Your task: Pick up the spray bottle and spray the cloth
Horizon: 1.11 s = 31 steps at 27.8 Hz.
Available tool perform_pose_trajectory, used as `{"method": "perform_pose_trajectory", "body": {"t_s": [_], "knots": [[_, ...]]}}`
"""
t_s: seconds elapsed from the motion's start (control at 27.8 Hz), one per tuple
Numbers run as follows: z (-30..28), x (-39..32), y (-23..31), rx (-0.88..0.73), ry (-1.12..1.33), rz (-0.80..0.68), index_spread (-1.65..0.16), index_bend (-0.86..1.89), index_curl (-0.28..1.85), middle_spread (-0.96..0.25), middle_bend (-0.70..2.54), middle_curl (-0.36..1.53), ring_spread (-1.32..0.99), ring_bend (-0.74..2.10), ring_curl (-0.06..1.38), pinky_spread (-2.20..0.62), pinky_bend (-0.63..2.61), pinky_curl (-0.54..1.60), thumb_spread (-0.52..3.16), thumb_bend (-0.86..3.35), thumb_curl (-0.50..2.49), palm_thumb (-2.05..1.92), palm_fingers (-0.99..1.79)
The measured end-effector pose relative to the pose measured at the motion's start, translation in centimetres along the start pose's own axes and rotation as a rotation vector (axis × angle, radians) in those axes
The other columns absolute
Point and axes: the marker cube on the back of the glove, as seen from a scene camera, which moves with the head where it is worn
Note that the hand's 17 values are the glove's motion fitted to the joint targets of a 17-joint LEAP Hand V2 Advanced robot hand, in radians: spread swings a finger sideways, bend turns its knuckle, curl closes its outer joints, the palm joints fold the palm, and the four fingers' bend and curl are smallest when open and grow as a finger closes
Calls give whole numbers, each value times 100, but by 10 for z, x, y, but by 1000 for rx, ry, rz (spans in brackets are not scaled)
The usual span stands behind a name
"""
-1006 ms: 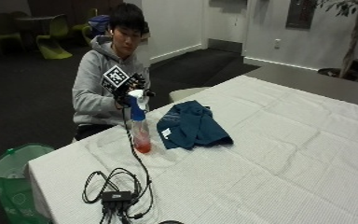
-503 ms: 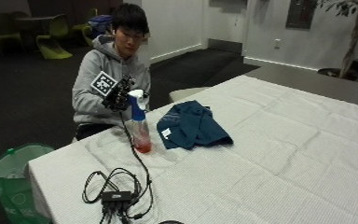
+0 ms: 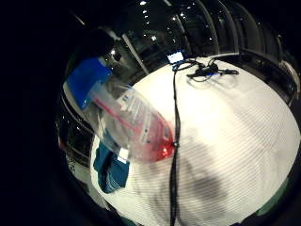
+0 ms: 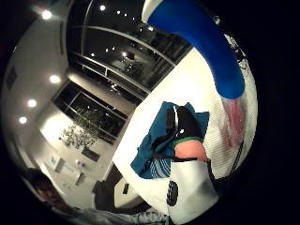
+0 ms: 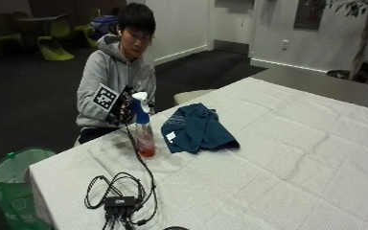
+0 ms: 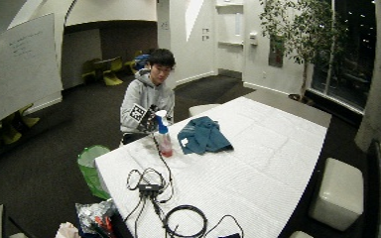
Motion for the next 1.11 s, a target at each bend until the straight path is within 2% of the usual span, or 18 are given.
{"method": "perform_pose_trajectory", "body": {"t_s": [0.14, 0.4, 0.61, 0.75, 1.04, 1.11], "knots": [[15, 5, -24, 86, -65, 52, -18, 9, 16, 3, 27, 40, 3, 47, 36, 17, 54, 37, 100, -3, 52, 84, 27], [27, 14, -47, 56, -182, 40, -18, 9, 16, 4, 28, 41, 3, 51, 37, 17, 53, 36, 100, -3, 51, 82, 30], [37, 10, -65, 104, -279, 208, -17, 9, 16, 3, 30, 41, 0, 59, 38, 14, 51, 35, 100, -3, 50, 80, 46], [40, 11, -70, 107, -308, 236, -17, 14, 18, 0, 33, 41, -1, 60, 38, 13, 47, 34, 98, -3, 49, 80, 60], [41, 13, -92, 82, -324, 315, -20, 27, 28, -6, 44, 44, -9, 57, 37, 4, 27, 29, 91, -1, 49, 87, 114], [41, 14, -96, 75, -322, 319, -19, 28, 31, -7, 46, 46, -9, 56, 38, 2, 25, 30, 89, -1, 50, 90, 119]]}}
